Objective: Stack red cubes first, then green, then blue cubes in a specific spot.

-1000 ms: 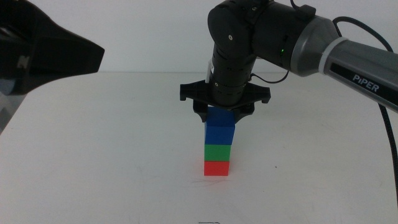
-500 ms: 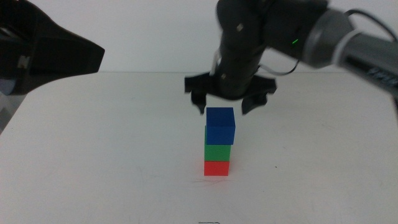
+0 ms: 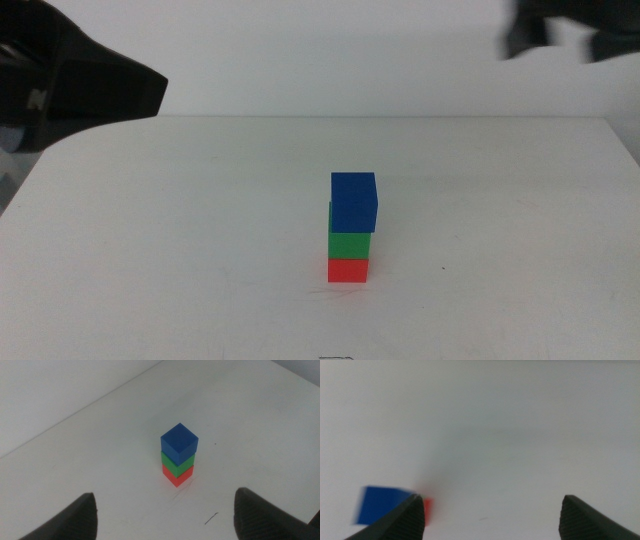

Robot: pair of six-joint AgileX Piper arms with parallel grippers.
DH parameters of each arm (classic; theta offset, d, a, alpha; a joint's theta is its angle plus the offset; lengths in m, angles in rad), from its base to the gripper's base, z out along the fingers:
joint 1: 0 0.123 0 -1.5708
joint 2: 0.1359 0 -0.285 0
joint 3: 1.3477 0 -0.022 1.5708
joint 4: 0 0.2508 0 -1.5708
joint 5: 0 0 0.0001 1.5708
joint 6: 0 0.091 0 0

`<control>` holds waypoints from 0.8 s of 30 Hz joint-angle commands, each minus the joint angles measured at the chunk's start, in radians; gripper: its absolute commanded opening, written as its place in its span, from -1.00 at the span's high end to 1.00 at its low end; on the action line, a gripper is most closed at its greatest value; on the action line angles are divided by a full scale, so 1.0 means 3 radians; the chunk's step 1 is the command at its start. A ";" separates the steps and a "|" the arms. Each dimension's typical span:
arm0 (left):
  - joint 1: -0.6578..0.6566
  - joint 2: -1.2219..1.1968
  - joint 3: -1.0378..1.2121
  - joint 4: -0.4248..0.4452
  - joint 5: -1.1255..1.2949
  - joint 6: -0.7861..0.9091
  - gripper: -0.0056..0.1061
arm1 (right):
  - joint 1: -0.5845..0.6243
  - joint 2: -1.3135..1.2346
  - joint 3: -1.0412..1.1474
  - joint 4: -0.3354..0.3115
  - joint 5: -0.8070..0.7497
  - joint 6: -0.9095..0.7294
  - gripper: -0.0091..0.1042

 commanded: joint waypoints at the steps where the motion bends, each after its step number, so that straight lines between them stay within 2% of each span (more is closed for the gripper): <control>1: -0.0001 -0.0022 -0.0072 -0.0069 -0.0215 -0.0023 -0.78 | -0.0299 -0.0490 0.0281 -0.0021 -0.0476 -0.0223 -0.59; 5: -0.0001 -0.0022 -0.0072 -0.0069 -0.0215 -0.0023 -0.78 | -0.0717 -0.0898 0.0674 0.0041 -0.0829 -0.0468 -0.59; 9: -0.0001 -0.0022 -0.0072 -0.0069 -0.0215 -0.0023 -0.78 | -0.0947 -0.1062 0.0750 0.0034 -0.0963 -0.0512 -0.59; 18: -0.0001 -0.0022 -0.0072 -0.0066 -0.0216 -0.0023 -0.78 | -0.0974 -0.1075 0.0754 -0.0024 -0.1000 -0.0499 -0.58; 21: 0.0002 -0.0081 0.0010 0.0436 -0.0395 -0.0247 -0.78 | -0.0974 -0.1075 0.0754 -0.0028 -0.1006 -0.0499 -0.58; 24: 0.0037 -0.0196 0.0274 0.0999 -0.0943 -0.1129 -0.78 | -0.0974 -0.1075 0.0754 -0.0028 -0.1006 -0.0499 -0.58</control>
